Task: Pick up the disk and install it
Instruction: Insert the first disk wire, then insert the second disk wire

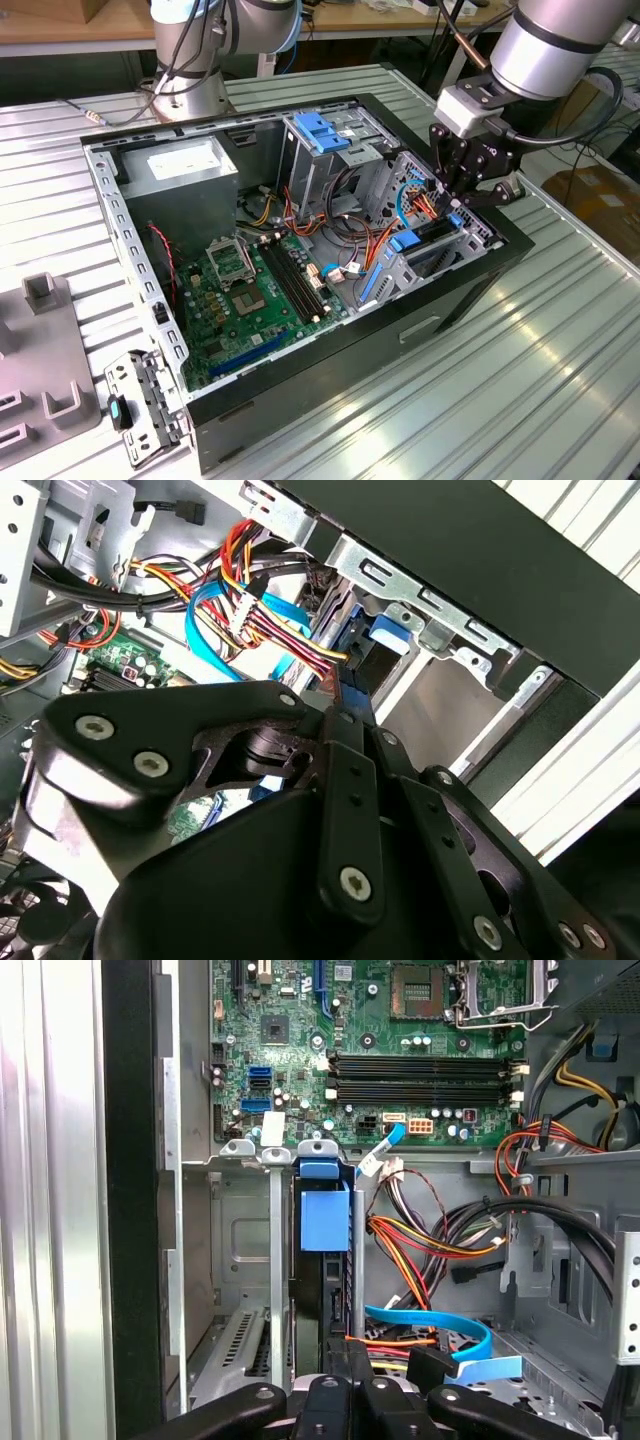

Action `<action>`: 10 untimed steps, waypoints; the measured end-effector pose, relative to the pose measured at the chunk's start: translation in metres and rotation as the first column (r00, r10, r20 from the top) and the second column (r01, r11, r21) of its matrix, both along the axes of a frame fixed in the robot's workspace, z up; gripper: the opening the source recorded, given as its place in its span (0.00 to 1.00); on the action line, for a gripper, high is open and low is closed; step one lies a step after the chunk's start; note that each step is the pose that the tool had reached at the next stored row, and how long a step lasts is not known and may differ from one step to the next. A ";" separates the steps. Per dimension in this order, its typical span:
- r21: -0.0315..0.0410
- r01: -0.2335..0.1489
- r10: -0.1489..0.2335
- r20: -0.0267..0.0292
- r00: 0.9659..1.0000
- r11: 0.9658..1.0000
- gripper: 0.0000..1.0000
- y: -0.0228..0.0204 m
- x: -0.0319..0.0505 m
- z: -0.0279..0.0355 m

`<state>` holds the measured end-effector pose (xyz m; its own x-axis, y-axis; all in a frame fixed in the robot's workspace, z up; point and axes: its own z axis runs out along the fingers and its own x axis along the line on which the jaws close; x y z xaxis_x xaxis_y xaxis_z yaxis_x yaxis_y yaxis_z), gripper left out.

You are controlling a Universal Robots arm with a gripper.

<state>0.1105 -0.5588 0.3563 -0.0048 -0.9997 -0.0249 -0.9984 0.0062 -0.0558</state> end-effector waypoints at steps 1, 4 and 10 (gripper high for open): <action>0.000 0.000 0.000 0.000 1.000 1.000 0.11 0.0000 0.0000 0.0001; 0.000 0.000 0.000 0.000 1.000 1.000 0.11 0.0000 0.0000 0.0004; 0.000 0.000 0.000 0.000 1.000 1.000 0.11 0.0000 0.0000 0.0021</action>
